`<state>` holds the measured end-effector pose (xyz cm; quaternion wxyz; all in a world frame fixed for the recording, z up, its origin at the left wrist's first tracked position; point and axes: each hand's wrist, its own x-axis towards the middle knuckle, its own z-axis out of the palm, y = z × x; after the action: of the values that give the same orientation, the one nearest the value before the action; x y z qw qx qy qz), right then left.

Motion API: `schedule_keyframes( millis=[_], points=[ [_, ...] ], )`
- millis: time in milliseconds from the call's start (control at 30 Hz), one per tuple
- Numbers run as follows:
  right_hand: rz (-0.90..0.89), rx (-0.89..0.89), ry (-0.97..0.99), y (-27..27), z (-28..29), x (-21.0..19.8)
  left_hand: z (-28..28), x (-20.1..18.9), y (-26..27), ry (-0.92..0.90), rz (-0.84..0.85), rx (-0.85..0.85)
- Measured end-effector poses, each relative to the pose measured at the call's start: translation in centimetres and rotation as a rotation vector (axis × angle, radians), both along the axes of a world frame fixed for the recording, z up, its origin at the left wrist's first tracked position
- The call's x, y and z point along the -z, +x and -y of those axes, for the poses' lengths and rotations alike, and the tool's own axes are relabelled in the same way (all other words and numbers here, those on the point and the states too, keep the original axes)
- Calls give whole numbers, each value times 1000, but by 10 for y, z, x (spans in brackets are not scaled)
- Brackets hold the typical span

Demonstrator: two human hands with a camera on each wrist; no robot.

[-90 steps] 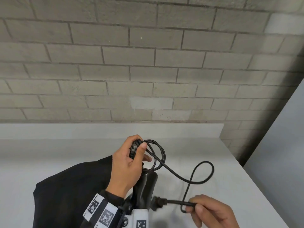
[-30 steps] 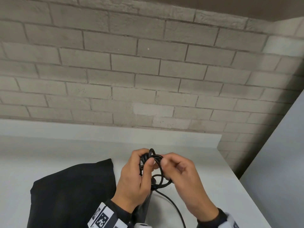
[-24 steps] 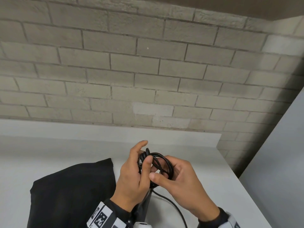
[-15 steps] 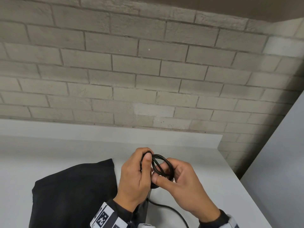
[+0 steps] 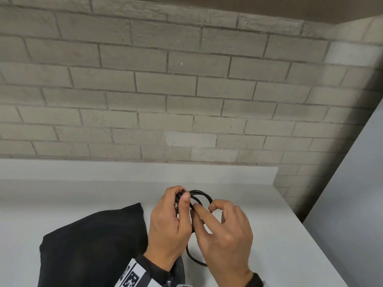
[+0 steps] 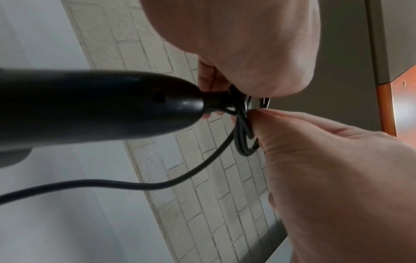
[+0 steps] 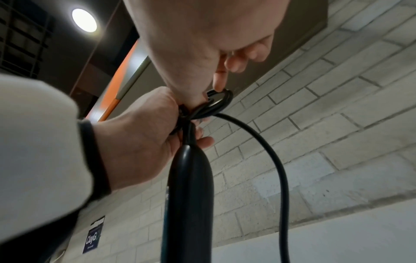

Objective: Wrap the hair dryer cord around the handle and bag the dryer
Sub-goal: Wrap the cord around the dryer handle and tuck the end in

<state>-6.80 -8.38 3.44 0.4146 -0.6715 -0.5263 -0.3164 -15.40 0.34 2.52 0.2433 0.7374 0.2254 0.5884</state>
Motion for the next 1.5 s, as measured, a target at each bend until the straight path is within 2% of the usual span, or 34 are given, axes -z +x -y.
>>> schedule_keyframes(
  millis=[133,233,300,367,467,533,600,667,767,900,1000,1100,1200,1300,1333,1433,1500],
  points=[
    [-84,30,-161,-8,2,-2,0,-3,1,49,16,-23],
    [-237,-21,-287,-11,4,-9,-1,0,3,56,24,-33],
    [-469,-112,-401,-10,3,-16,-3,1,3,75,27,-28],
    [-781,-264,-483,-7,5,-27,-5,1,2,101,33,-13],
    [-1150,-432,-472,3,9,-45,-9,2,-1,124,49,-1],
    [-1318,-529,-483,11,11,-52,-9,3,-3,141,43,8],
    [-1402,-609,-485,16,13,-54,-8,4,-2,161,37,16],
    [-1374,-638,-512,18,16,-54,-6,4,0,186,35,26],
    [-1138,-617,-544,22,24,-53,-9,4,1,168,32,20],
    [-859,-489,-397,15,29,-46,-14,3,4,116,28,4],
    [-902,-501,-382,6,26,-39,-16,2,5,117,31,6],
    [-1046,-528,-461,13,25,-48,-16,2,5,120,30,19],
    [-1326,-688,-511,20,27,-60,-14,4,6,126,27,37],
    [-1617,-791,-433,21,25,-55,-14,5,6,149,10,54],
    [-1613,-829,-411,22,25,-50,-15,5,7,149,7,55],
    [-1303,-888,-380,21,28,-33,-21,5,5,115,24,30],
    [-1199,-866,-335,18,29,-19,-26,5,3,94,30,16]
  ],
)
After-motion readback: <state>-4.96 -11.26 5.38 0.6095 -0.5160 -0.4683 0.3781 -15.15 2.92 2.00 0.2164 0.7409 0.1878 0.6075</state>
